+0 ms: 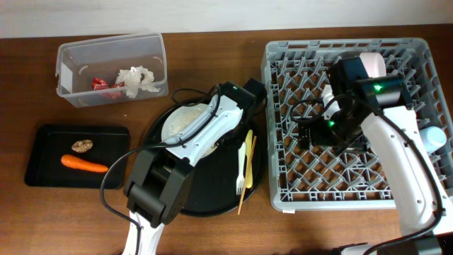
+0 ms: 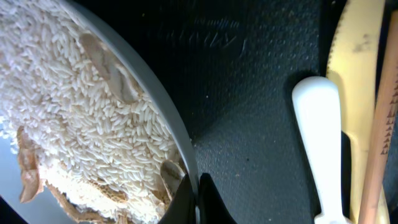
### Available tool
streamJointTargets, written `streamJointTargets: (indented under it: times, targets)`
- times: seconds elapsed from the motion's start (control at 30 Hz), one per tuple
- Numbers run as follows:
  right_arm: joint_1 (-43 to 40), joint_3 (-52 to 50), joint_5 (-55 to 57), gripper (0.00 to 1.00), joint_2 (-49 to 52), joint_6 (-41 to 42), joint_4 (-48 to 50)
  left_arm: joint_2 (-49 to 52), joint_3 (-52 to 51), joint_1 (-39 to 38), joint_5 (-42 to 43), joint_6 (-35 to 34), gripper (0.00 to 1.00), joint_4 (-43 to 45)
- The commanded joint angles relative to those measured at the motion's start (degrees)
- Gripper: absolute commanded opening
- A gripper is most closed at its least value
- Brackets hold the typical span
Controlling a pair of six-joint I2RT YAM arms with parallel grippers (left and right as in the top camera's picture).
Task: Sort waste into correct bins and load items into the dishwasher rack
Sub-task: 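Lift the rice plate with the left gripper and tip the rice onto the black tray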
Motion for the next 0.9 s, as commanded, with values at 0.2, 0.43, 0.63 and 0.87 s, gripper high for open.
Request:
streamJointTargets:
  times: [0.2, 0.43, 0.63, 0.87]
  targets:
    - [-0.1, 0.1, 0.6, 0.99, -0.6, 0.3, -0.3, -5.8, 0.9, 0.5, -4.5, -8.3, 0.00, -6.7]
    - [-0.1, 0.1, 0.6, 0.99, -0.6, 0.3, -1.1, -12.7, 0.9, 9.6, -4.5, -9.7, 0.01, -11.6]
    - [-0.1, 0.1, 0.6, 0.99, -0.6, 0.3, -1.1, -18.5, -6.2, 18.3, -4.5, -9.9, 0.00, -11.3]
    - [-0.1, 0.1, 0.6, 0.99, -0.6, 0.3, -1.1, -21.0, -14.2, 29.4, 1.9, -4.7, 0.00, -5.7]
